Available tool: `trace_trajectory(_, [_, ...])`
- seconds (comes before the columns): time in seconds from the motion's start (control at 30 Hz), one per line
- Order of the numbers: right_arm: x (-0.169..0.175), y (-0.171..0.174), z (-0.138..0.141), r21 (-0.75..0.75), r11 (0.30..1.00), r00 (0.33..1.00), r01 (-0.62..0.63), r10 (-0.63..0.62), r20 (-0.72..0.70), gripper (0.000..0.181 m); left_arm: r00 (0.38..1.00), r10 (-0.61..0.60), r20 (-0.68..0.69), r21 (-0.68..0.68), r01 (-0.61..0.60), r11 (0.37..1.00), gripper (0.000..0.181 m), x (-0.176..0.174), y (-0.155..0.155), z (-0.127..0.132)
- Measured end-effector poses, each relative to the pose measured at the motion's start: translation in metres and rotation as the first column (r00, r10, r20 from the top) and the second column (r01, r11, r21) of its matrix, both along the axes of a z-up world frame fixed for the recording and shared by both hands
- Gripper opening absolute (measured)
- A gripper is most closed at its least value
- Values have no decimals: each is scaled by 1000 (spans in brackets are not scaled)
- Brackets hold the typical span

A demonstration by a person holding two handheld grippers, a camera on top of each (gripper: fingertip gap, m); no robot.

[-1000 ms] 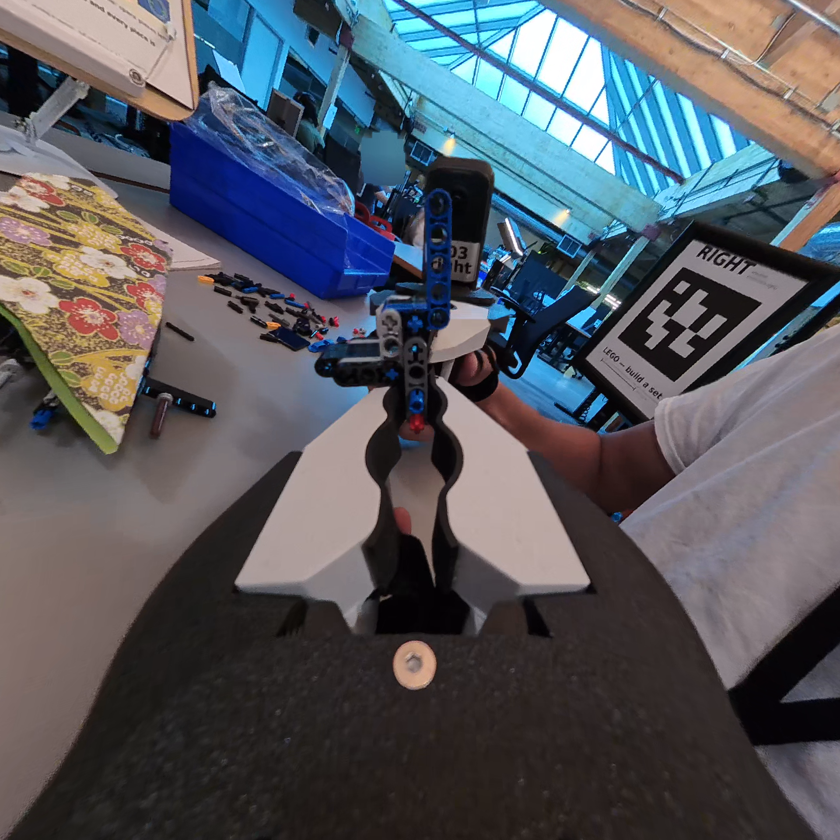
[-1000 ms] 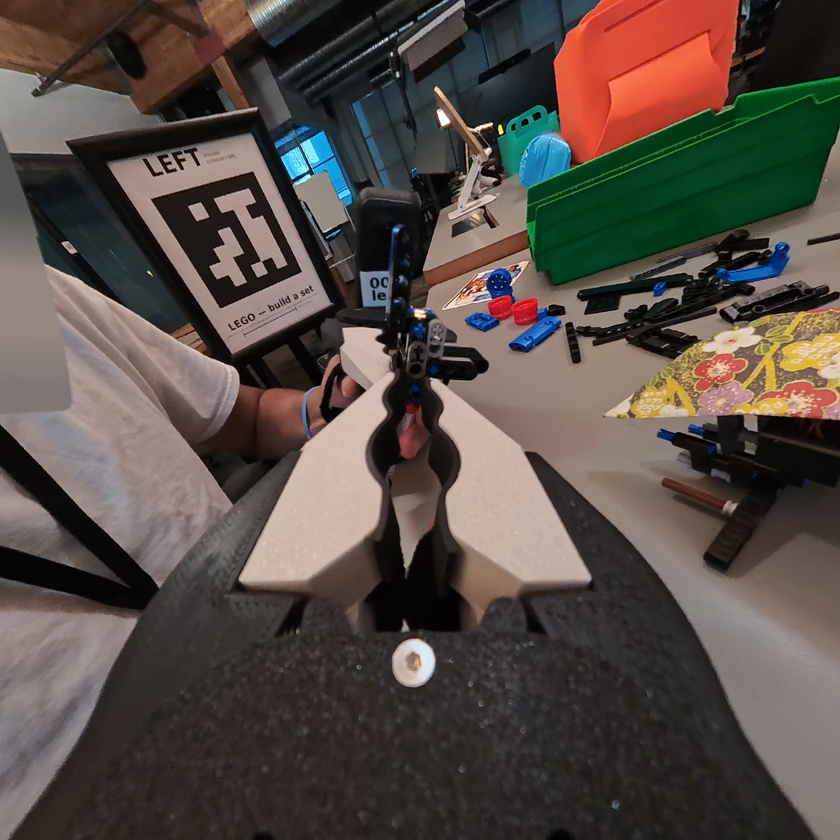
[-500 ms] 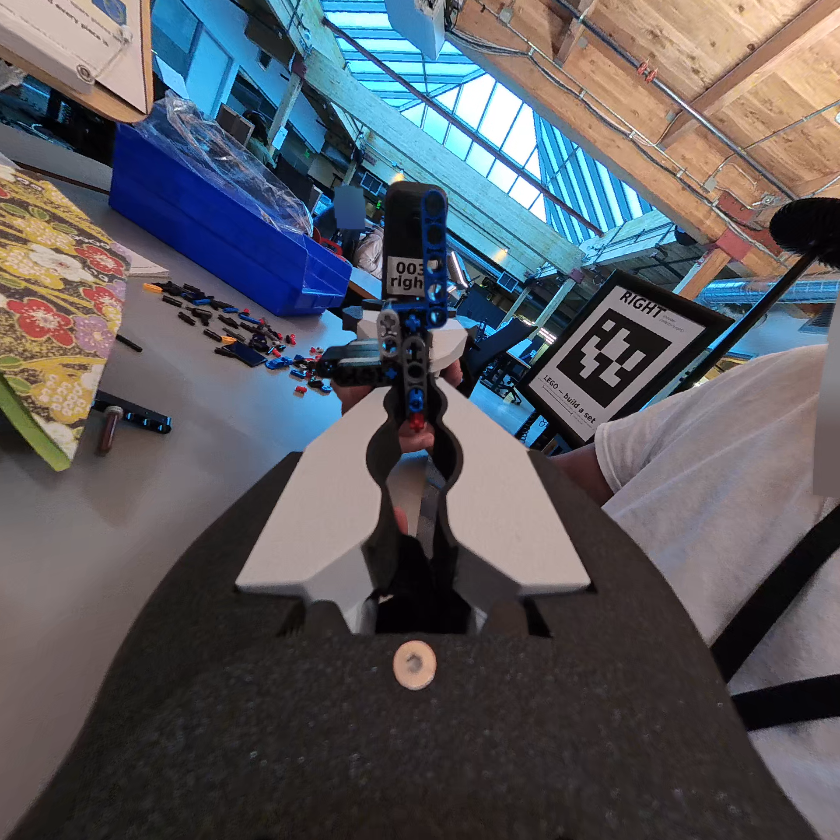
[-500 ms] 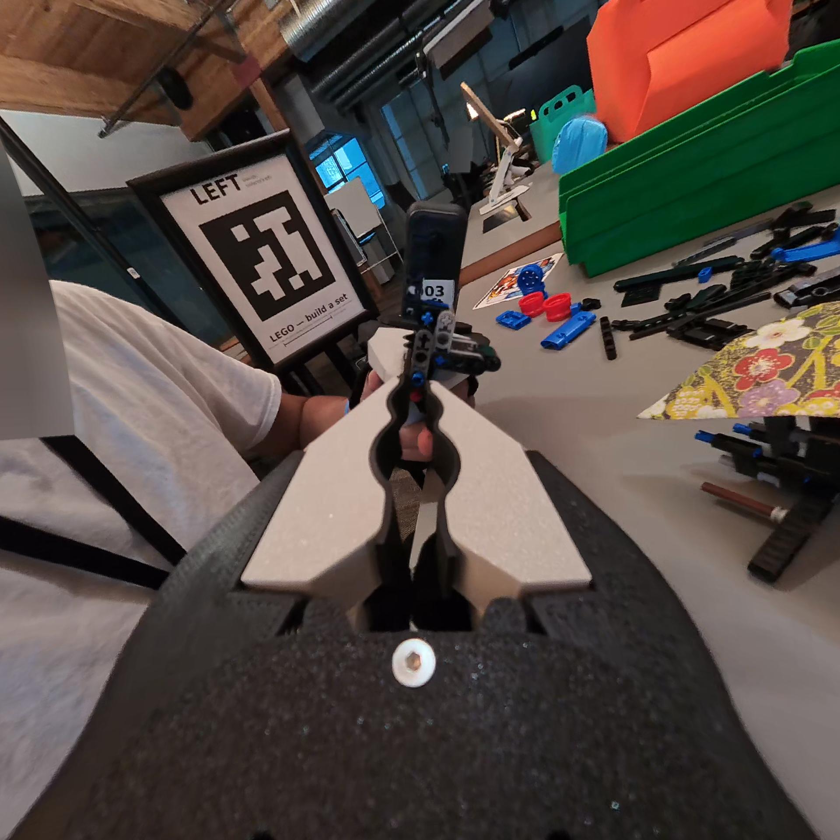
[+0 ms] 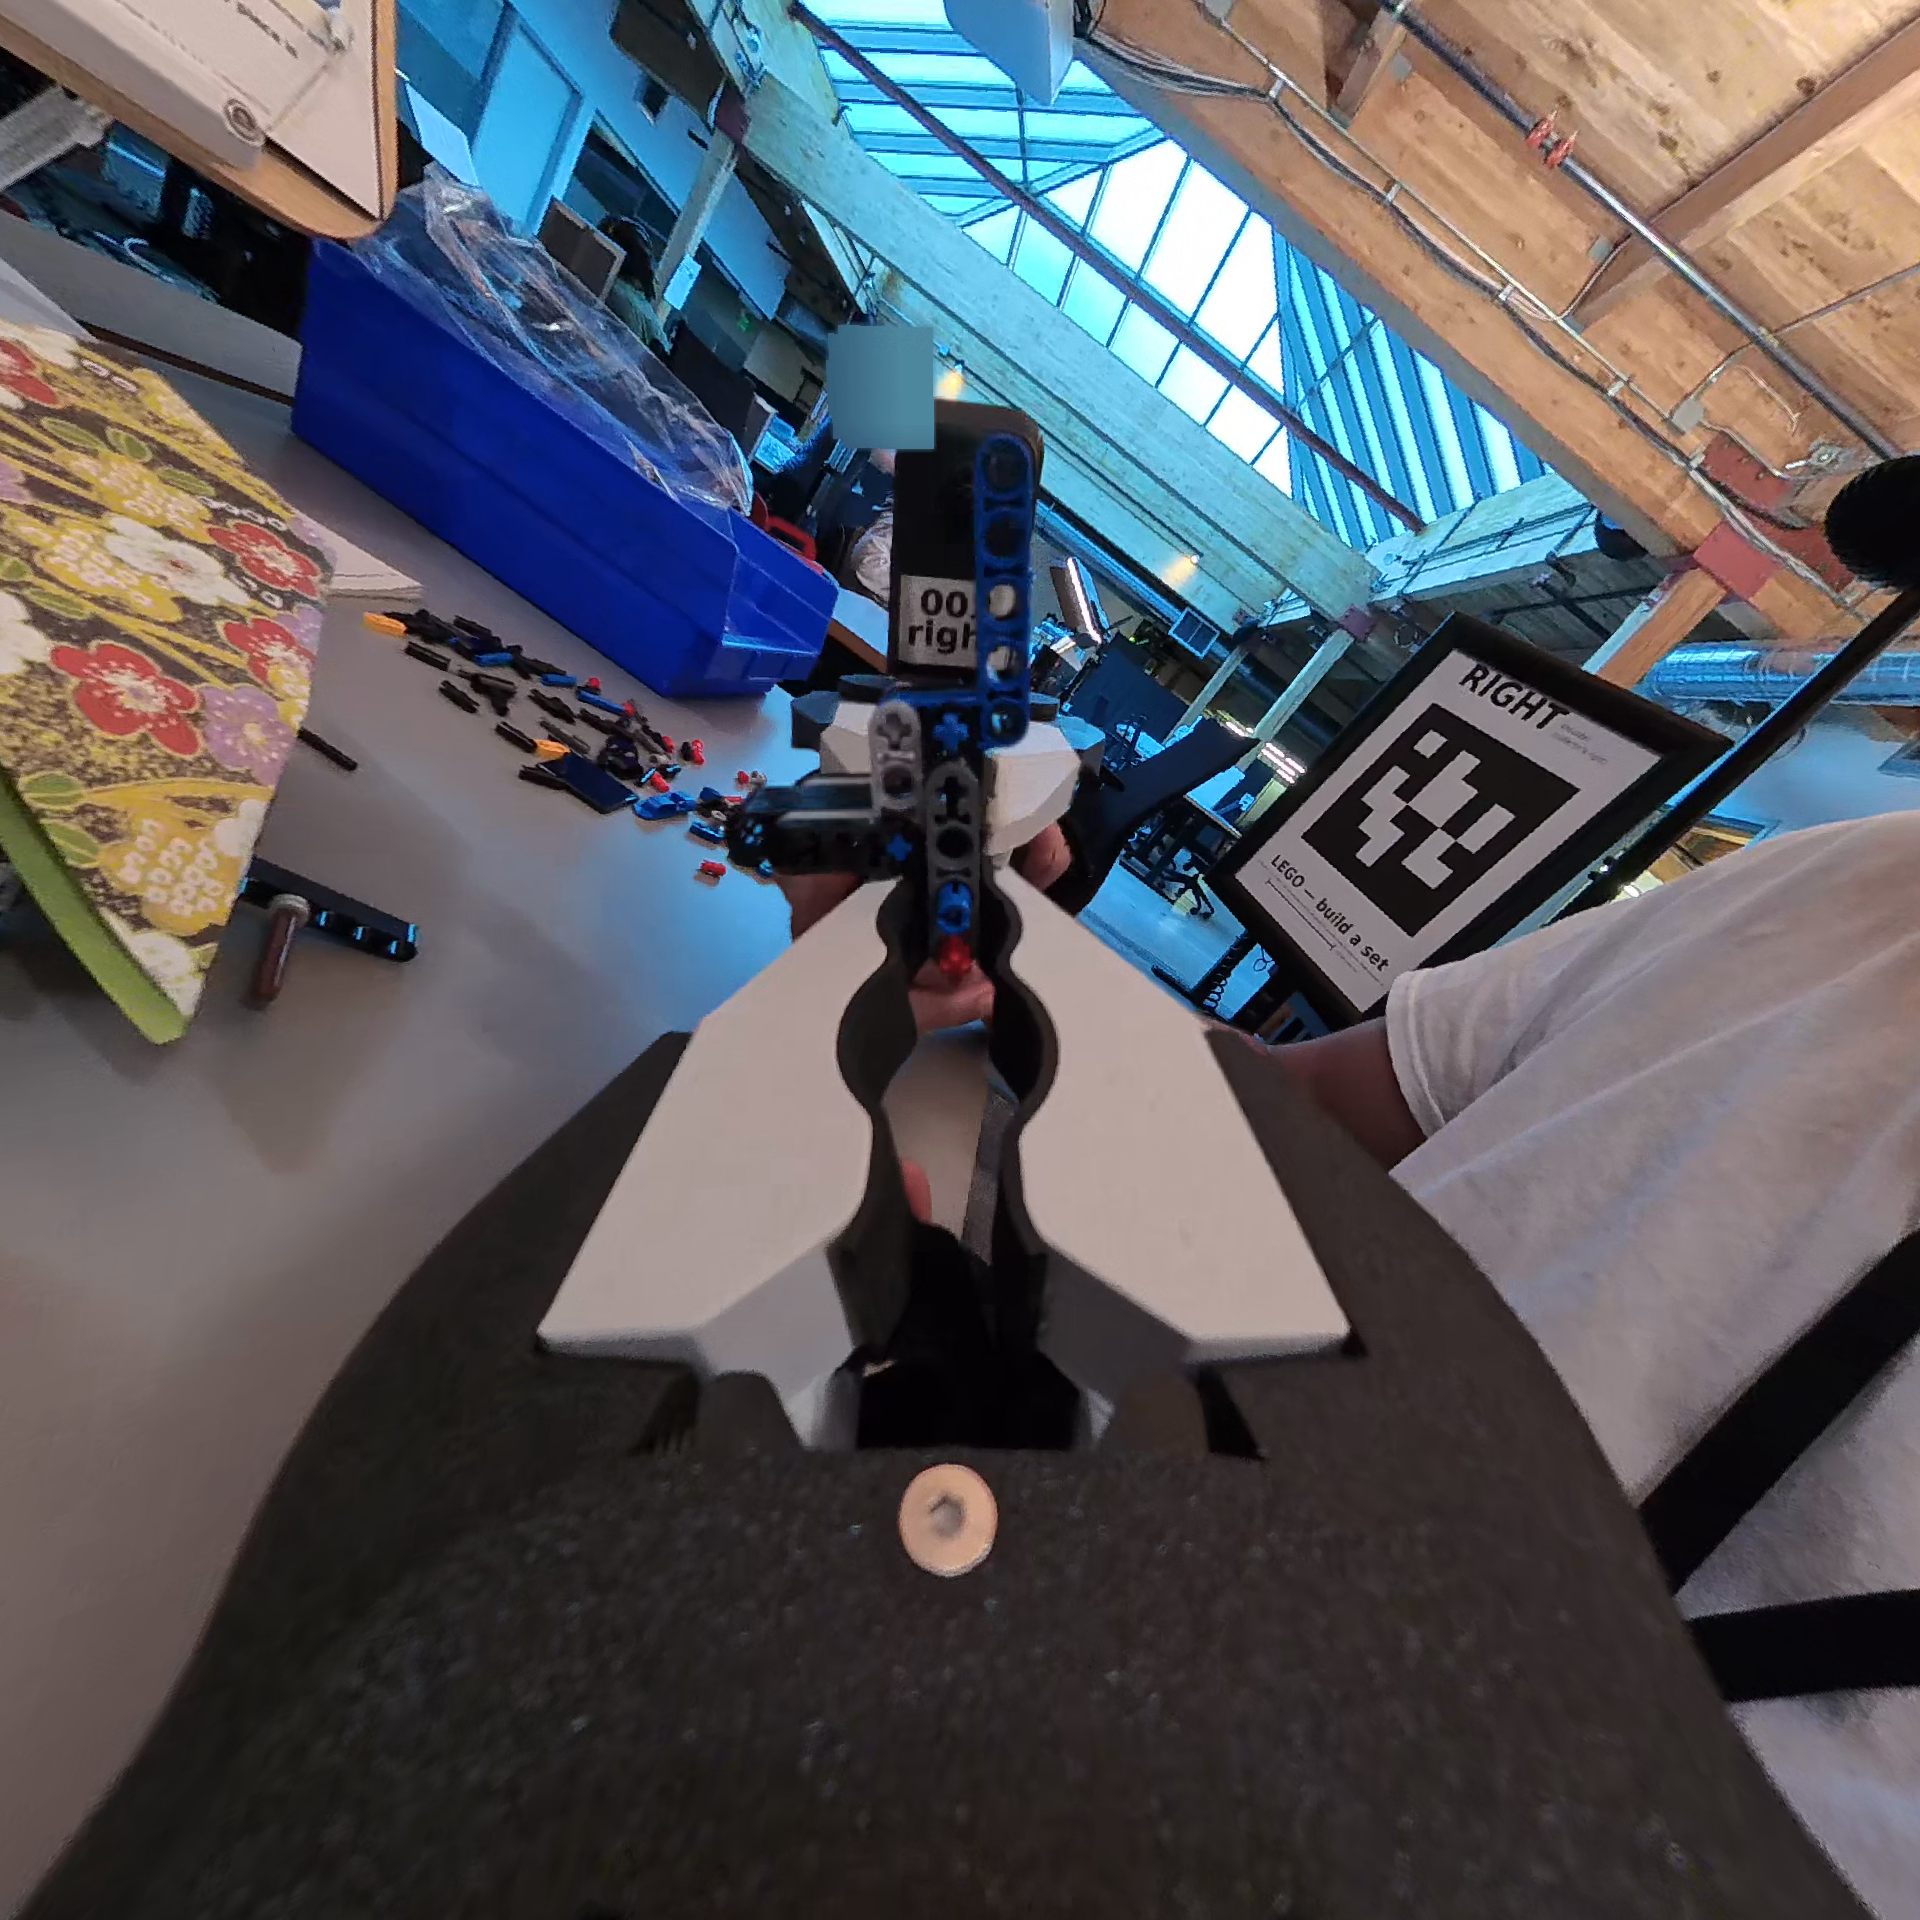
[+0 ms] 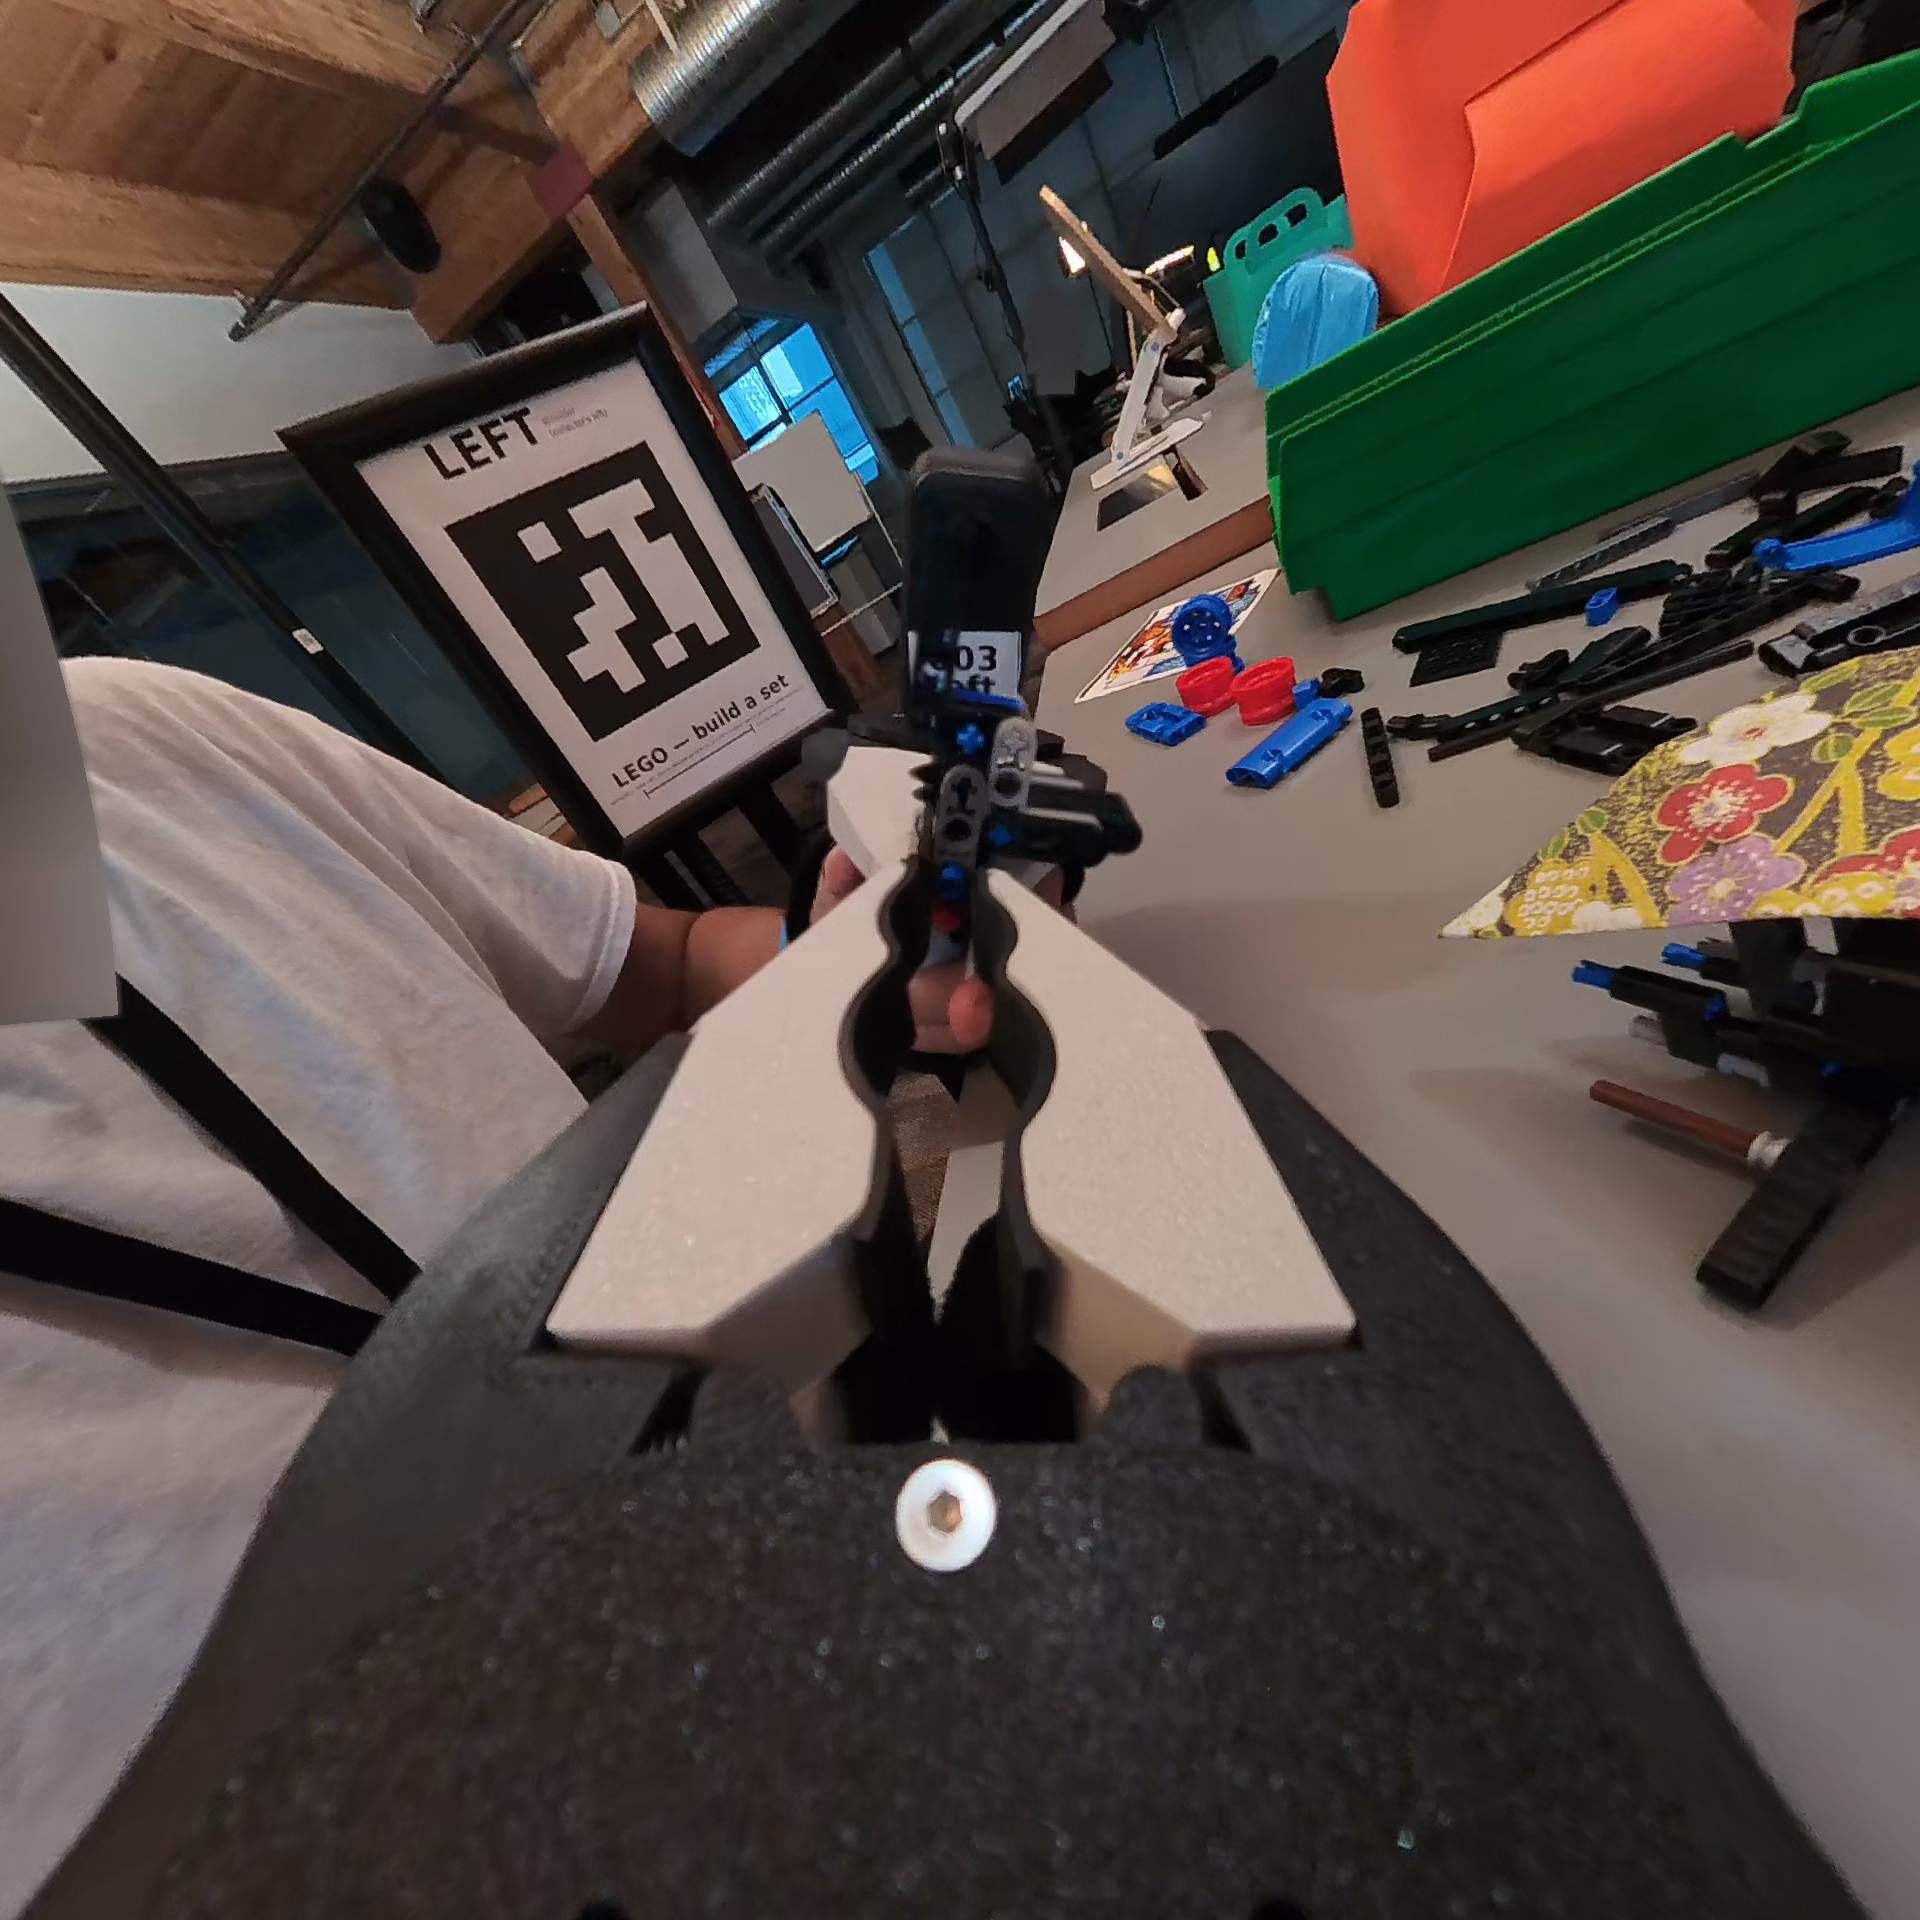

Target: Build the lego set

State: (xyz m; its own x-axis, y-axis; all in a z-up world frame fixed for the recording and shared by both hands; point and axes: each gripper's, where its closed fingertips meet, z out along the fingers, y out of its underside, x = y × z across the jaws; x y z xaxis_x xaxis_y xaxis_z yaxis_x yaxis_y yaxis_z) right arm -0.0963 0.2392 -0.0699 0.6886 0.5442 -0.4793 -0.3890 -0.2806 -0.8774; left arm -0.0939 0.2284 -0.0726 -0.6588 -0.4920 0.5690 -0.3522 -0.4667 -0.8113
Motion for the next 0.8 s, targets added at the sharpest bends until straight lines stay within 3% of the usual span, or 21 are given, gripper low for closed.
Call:
trace_trajectory(0.2, [1, 0, -3, -13, 1000, 1000, 3, -3, 14, 6, 999, 29, 16, -11, -29, 1000, 5, -1, 9, 3])
trace_trajectory(0.5, [-2, -2, 4, 12, 1000, 997, -28, 29, -76, 6, 998, 30, 47, -62, -27, 998, 5, -4, 8, 9])
trace_trajectory(0.8, [0, -3, 1, 22, 1000, 1000, 4, -4, -15, 6, 997, 63, 47, -60, -60, 996, 6, -1, 5, 8])
